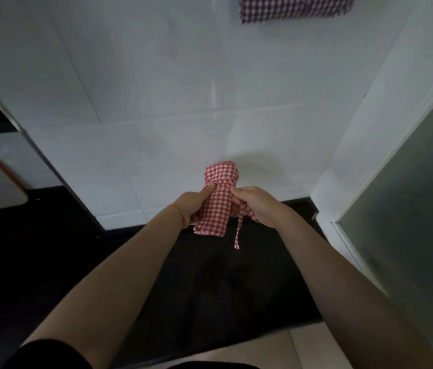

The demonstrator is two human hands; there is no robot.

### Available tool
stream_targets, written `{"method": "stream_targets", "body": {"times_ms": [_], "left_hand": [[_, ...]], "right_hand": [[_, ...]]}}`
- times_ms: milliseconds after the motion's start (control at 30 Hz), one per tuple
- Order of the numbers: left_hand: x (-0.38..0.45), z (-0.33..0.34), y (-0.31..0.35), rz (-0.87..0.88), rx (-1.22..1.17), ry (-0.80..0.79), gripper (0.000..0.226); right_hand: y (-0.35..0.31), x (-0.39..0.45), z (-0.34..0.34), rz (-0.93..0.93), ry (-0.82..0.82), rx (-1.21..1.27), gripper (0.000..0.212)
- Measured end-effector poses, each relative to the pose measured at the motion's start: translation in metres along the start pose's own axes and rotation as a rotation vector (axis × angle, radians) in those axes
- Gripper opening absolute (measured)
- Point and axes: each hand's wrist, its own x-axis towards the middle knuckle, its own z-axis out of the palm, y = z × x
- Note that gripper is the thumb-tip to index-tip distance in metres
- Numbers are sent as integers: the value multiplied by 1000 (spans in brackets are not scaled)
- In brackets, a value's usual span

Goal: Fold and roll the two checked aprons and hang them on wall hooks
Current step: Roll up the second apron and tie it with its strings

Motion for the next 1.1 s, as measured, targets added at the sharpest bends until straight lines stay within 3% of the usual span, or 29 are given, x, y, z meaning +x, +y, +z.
{"method": "stream_targets", "body": {"times_ms": [100, 167, 267, 333, 467, 633, 733, 833, 900, 967, 1100], "left_hand": [[12, 9, -45, -9, 97, 98, 57], [11, 16, -75, 151, 249, 196, 43], [1, 29, -107, 439, 532, 147, 28], [0, 33, -128, 468, 685, 92, 30], [-1, 34, -162, 427, 730, 103, 31], [-1, 38, -168, 427, 684, 180, 20], [1, 39, -166, 319, 581, 217, 15], [3, 40, -167, 120, 325, 203, 12], [2, 40, -165, 9, 176, 187, 15], [5, 39, -161, -56, 188, 170, 18], [7, 37, -152, -67, 211, 92, 16]], "right_hand": [[37, 9, 17, 130, 73, 23, 37], [65, 15, 29, 222, 102, -43, 34], [96, 20, 46, 373, 107, -141, 29], [115, 28, 59, 506, 109, -207, 31], [137, 37, 76, 733, 69, -245, 35], [133, 28, 70, 752, 95, -91, 35], [127, 30, 70, 777, 76, -146, 28], [130, 26, 76, 793, -22, -265, 37], [136, 28, 76, 737, -20, -214, 27], [137, 19, 71, 620, -59, -168, 15], [125, 8, 64, 526, -155, -126, 23]]}}
